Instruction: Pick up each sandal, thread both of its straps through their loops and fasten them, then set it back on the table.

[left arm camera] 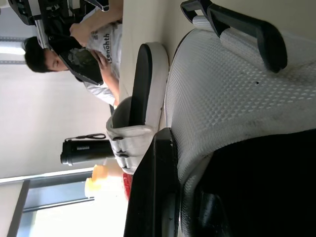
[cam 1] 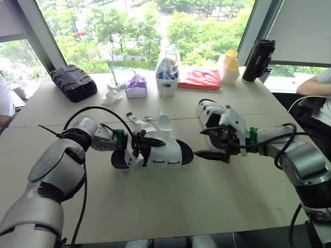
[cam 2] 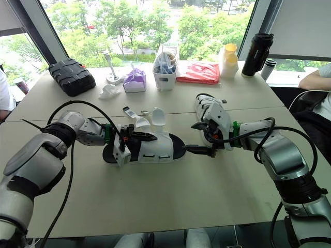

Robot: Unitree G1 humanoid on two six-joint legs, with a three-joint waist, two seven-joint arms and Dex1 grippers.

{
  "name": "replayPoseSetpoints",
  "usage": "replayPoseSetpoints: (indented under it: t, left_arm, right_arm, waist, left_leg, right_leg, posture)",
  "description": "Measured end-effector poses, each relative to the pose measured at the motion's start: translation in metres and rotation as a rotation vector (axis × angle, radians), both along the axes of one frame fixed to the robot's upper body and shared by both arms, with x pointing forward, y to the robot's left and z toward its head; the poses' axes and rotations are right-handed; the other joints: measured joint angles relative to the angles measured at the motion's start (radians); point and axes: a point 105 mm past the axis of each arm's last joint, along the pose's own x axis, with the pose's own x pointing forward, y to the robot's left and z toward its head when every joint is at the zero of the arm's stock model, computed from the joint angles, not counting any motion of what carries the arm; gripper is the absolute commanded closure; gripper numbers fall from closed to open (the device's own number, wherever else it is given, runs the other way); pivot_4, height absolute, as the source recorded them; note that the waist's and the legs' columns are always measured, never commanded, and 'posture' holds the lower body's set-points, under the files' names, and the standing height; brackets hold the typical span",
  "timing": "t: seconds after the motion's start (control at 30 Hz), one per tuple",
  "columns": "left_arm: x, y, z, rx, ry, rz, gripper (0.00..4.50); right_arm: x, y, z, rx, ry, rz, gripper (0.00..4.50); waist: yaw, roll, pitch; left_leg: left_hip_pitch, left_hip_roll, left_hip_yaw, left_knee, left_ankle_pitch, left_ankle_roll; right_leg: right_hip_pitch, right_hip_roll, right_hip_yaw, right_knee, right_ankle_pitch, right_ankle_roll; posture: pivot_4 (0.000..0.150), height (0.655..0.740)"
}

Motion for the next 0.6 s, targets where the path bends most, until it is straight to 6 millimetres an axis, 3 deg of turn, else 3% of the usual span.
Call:
replayPoseSetpoints:
  t: [0.27,0.3,0.4,0.57,0.6]
  left_arm:
    - [-0.0024,-0.0028,-0.0022,0.01,0.036,-0.012,4.48]
    - [-0.0028,-0.0027,-0.0028,0.011,0.044,-0.011,3.8]
    - [-0.0042,-0.0035,-0.0037,0.001,0.077,-0.007,2.69]
    - [-0.007,-0.001,-0.0064,0.025,0.122,-0.004,0.25]
    - [-0.007,-0.0005,-0.0066,0.028,0.128,-0.001,0.05]
  right_arm:
    - [-0.0015,0.0,-0.0033,-0.002,0.006,-0.002,0.0]
    - [-0.0016,-0.0002,-0.0039,-0.003,0.008,-0.003,0.0]
    - [-0.0016,-0.0002,-0.0047,-0.004,0.009,-0.005,0.0]
    - [-0.0016,0.0007,-0.0062,-0.008,0.012,-0.003,0.0]
    - [-0.0015,0.0007,-0.0063,-0.009,0.011,-0.003,0.0]
  waist:
    - [-0.001,0.0,0.0]
    - [-0.002,0.0,0.0]
    - [-0.002,0.0,0.0]
    - [-0.001,0.0,0.0]
    - [-0.001,0.0,0.0]
  left_leg:
    - [0.0,0.0,0.0,0.0,0.0,0.0]
    - [0.0,0.0,0.0,0.0,0.0,0.0]
    - [0.0,0.0,0.0,0.0,0.0,0.0]
    - [0.0,0.0,0.0,0.0,0.0,0.0]
    - [0.0,0.0,0.0,0.001,0.0,0.0]
  right_leg:
    - [0.0,0.0,0.0,0.0,0.0,0.0]
    - [0.0,0.0,0.0,0.0,0.0,0.0]
    - [0.0,0.0,0.0,0.0,0.0,0.0]
    - [0.0,0.0,0.0,0.0,0.0,0.0]
    - [0.0,0.0,0.0,0.0,0.0,0.0]
  posture:
    - [0.15,0.74]
    - [0.15,0.74]
    - [0.15,0.74]
    - [0.15,0.74]
    - [0.15,0.74]
